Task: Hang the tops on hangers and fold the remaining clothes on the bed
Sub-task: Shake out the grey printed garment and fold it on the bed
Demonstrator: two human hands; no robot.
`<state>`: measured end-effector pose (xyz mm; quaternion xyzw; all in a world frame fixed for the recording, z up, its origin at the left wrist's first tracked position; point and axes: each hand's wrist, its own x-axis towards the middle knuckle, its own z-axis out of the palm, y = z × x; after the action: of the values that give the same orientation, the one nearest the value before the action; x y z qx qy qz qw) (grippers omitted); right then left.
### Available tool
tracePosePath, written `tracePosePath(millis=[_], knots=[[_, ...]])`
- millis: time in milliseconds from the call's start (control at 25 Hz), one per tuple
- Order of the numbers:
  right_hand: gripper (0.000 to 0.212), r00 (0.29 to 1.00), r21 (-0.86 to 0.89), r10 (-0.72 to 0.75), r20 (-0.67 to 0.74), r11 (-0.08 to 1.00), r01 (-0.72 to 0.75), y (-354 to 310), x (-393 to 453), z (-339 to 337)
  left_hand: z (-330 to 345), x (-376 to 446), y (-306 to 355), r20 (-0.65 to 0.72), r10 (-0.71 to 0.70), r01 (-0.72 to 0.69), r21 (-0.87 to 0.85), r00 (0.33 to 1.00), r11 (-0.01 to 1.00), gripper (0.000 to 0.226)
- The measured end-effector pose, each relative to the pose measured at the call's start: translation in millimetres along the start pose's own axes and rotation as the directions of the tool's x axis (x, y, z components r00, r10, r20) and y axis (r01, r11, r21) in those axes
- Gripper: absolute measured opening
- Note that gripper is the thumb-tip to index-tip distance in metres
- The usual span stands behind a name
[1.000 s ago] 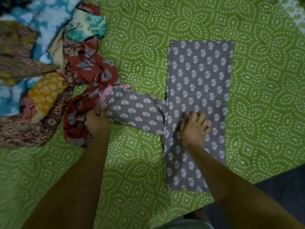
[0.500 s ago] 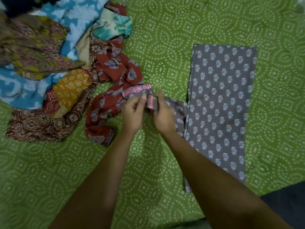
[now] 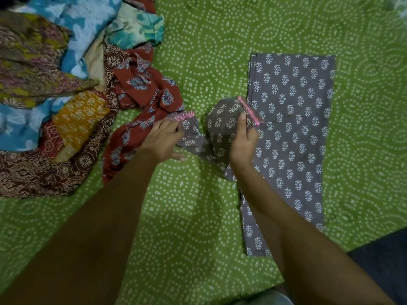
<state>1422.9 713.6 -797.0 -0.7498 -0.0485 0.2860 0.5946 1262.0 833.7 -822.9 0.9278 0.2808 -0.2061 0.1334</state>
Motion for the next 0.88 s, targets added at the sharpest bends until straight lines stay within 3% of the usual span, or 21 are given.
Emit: tracePosePath(millis=[80, 120, 160, 200, 240, 280, 400, 480, 520, 600, 680, 760, 840, 880], knots=[[0.03, 1.0, -0.007, 0.017, 0.003, 1.0, -0.017, -3.5, -0.2, 0.2, -2.2, -14.2, -9.5, -0.066, 0.033, -0.037, -0.051, 0.997, 0.998, 0.05], [0.026, 1.0, 0.001, 0.022, 0.019, 1.0, -0.022, -4.8, -1.9, -0.6, -6.4, -20.6, -11.0, -0.1, 0.008, -0.025, -0.17, 0.995, 0.985, 0.042], [0.025, 0.999, 0.008, 0.019, 0.035, 1.0, -0.019, -6.4, -4.3, -1.3, -12.1, -26.3, -10.9, -0.088, -0.063, 0.023, -0.397, 0.994, 0.918, 0.038], [0.025, 0.999, 0.011, 0.015, 0.046, 1.0, -0.015, -7.9, -6.3, -1.4, -19.2, -31.8, -11.0, -0.01, -0.138, 0.098, -0.656, 0.99, 0.748, 0.033], [0.025, 0.999, 0.017, 0.01, 0.051, 1.0, -0.011, -9.8, -8.2, -1.7, -23.3, -35.8, -11.1, 0.076, -0.185, 0.162, -0.842, 0.98, 0.515, 0.029], [0.028, 0.999, 0.024, 0.01, 0.051, 1.0, -0.012, -11.7, -9.5, -1.2, -22.4, -38.6, -13.9, 0.152, -0.252, 0.228, -0.923, 0.956, 0.309, 0.027], [0.04, 0.999, -0.016, 0.028, 0.021, 0.999, -0.028, -16.3, -11.6, 4.6, -0.2, -50.1, -14.4, 0.306, -0.506, 0.372, -0.928, 0.807, 0.031, 0.046], [0.041, 0.999, -0.021, 0.008, 0.037, 1.0, -0.008, -17.7, -14.1, 8.1, 19.2, -58.8, 0.4, 0.324, -0.655, 0.337, -0.935, 0.682, -0.111, 0.063], [0.041, 0.999, -0.018, 0.006, 0.047, 1.0, -0.005, -18.6, -16.5, 9.7, 27.1, -63.6, 11.7, 0.254, -0.746, 0.284, -0.954, 0.616, -0.09, 0.07], [0.041, 0.999, -0.054, -0.005, 0.049, 0.999, 0.008, -18.0, -21.1, 11.4, 40.5, -72.7, 33.3, 0.051, -0.862, 0.243, -0.966, 0.505, 0.085, 0.083], [0.043, 0.998, -0.111, -0.042, 0.055, 0.993, 0.048, -15.4, -26.9, 11.7, 50.8, -82.2, 51.1, -0.058, -0.882, 0.263, -0.944, 0.469, 0.201, 0.084], [0.04, 0.992, -0.125, -0.071, 0.1, 0.989, 0.083, -18.0, -37.5, 12.7, 63.5, -92.0, 58.7, -0.077, -0.87, 0.241, -0.946, 0.486, 0.218, 0.06], [0.039, 0.983, -0.171, -0.084, 0.164, 0.979, 0.112, -21.4, -53.5, 12.2, 70.7, -102.6, 57.2, 0.002, -0.81, 0.188, -0.973, 0.587, 0.133, 0.024], [0.039, 0.971, -0.21, -0.097, 0.219, 0.967, 0.144, -20.6, -64.1, 12.3, 71.6, -110.9, 54.1, 0.086, -0.757, 0.193, -0.98, 0.647, 0.054, 0.02]])
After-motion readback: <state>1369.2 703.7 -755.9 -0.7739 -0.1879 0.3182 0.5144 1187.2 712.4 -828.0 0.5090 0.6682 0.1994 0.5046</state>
